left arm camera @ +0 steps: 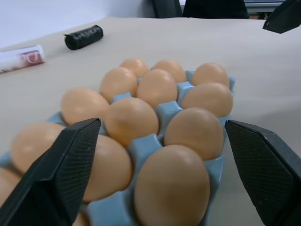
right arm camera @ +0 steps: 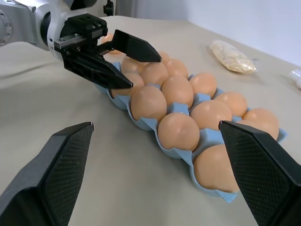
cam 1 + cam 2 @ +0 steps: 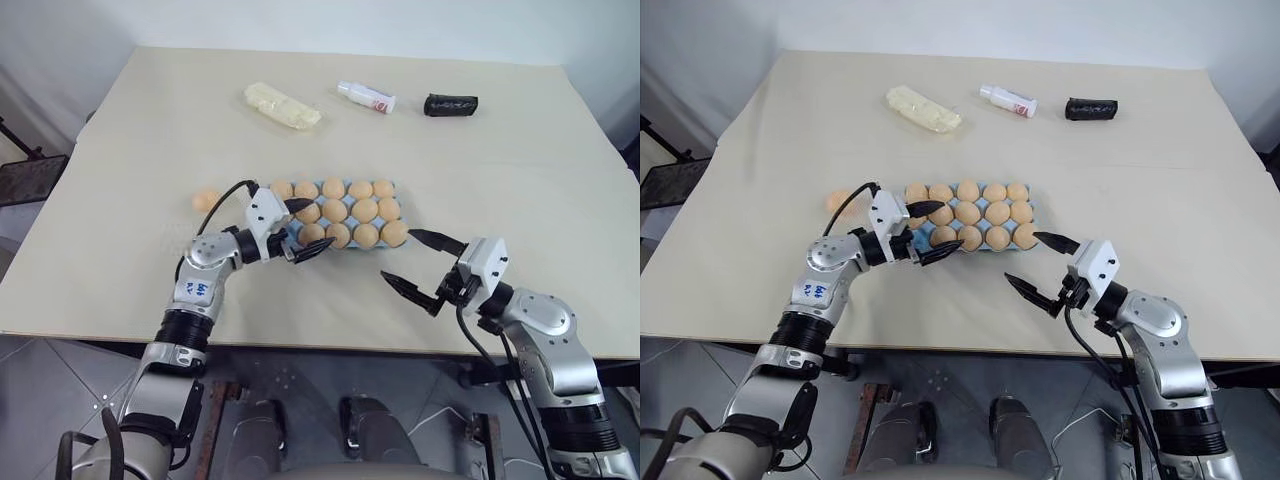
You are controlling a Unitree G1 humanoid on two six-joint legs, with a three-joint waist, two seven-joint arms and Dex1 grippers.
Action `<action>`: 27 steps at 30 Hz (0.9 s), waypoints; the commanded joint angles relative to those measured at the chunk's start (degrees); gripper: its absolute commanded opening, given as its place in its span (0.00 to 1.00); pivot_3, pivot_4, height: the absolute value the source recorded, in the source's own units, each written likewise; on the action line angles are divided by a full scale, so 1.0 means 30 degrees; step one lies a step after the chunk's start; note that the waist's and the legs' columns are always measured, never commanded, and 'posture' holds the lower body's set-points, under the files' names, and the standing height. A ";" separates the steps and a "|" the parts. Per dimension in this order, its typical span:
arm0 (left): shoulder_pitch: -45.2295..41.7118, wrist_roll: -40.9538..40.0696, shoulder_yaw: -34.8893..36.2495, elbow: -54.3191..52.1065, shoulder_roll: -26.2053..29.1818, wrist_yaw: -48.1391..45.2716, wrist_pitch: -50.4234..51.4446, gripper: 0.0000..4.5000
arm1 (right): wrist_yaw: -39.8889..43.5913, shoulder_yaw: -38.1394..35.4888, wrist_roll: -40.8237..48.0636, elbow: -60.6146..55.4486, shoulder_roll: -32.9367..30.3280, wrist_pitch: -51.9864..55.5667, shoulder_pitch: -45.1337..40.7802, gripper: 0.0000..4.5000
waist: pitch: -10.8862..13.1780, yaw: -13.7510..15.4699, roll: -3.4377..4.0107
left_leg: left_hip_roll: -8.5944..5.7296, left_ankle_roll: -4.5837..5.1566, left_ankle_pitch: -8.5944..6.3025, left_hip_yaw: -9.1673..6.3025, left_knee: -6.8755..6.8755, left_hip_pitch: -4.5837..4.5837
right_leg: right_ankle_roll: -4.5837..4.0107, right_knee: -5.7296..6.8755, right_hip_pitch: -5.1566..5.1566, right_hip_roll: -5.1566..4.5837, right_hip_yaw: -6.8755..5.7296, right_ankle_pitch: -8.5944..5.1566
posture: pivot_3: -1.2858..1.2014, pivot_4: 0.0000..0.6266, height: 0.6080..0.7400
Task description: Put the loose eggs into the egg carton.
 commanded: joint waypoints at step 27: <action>0.6700 -0.1443 0.7468 -0.5818 0.3181 0.7887 0.4142 0.99 | 0.2615 0.1436 0.0070 0.3014 0.1656 -0.1729 -0.2886 1.00 | -0.0011 -0.0187 -0.0020 | -0.0028 -0.0048 -0.0024 -0.0076 -0.0033 -0.0003 | -0.0025 -0.0013 0.0041 -0.0111 -0.0125 -0.0008 | 0.52 0.24 1.00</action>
